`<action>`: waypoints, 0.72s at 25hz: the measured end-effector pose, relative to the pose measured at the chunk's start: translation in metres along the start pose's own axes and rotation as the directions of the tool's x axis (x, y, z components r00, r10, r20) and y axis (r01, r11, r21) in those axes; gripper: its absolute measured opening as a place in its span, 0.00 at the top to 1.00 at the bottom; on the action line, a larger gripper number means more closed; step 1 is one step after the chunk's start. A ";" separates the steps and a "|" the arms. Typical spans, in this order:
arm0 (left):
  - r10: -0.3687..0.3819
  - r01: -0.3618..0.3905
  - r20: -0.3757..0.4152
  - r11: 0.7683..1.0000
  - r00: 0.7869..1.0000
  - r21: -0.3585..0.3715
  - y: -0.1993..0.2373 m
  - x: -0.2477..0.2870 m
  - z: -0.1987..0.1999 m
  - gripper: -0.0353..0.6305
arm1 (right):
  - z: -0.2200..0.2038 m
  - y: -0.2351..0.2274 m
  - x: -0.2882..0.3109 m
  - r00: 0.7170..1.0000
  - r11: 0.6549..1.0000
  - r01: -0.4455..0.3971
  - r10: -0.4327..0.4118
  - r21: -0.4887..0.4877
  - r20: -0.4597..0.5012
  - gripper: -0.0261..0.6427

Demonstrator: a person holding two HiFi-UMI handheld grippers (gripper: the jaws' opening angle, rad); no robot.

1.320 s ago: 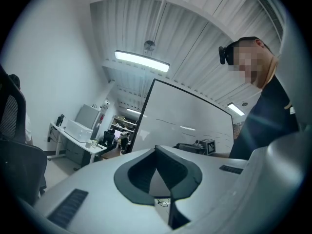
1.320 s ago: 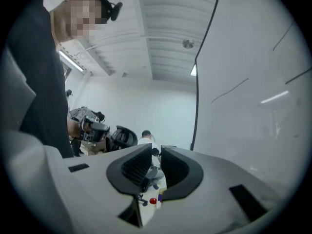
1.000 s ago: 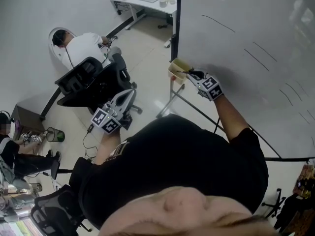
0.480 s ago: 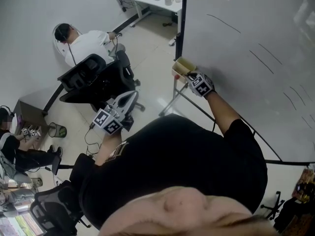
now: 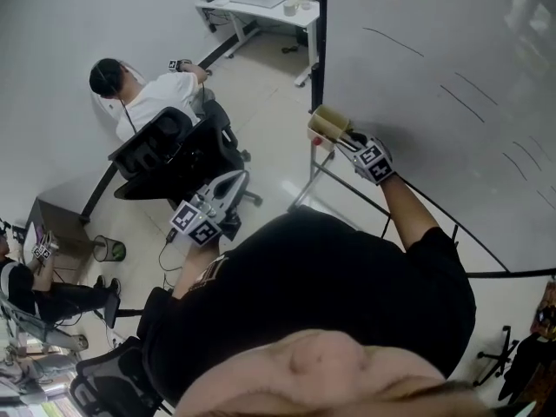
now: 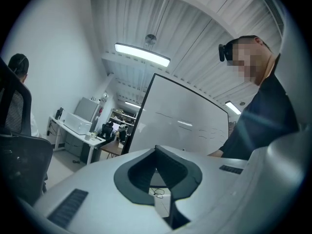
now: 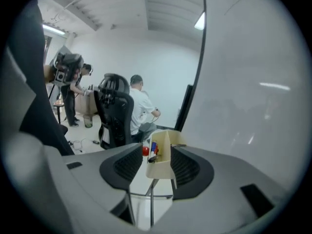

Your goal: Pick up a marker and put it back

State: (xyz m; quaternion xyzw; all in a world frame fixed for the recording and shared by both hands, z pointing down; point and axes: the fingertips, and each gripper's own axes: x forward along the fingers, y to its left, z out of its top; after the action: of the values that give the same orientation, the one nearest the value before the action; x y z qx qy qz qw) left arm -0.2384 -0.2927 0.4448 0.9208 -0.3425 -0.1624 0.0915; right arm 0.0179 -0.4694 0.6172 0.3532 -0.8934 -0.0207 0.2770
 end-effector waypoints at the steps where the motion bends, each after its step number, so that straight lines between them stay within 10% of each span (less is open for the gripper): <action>1: -0.010 0.010 -0.007 1.000 1.000 -0.007 0.002 -0.003 0.000 0.95 | 0.011 -0.002 -0.017 0.998 0.999 0.021 -0.024 0.039 0.063 0.68; 9: -0.066 0.067 -0.063 0.998 0.996 0.002 -0.012 -0.013 -0.009 0.95 | 0.075 0.048 -0.153 0.890 0.957 -0.127 -0.005 0.260 0.455 0.79; 18: -0.073 0.074 -0.028 0.997 0.997 0.028 -0.156 -0.003 -0.047 0.95 | 0.061 0.120 -0.299 0.801 0.955 -0.279 0.175 0.098 0.572 0.90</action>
State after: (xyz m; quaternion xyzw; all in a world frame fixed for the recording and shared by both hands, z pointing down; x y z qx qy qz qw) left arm -0.1303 -0.1713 0.4455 0.9361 -0.3096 -0.1484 0.0769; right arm 0.0914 -0.1973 0.4501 0.2450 -0.9691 -0.0096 -0.0275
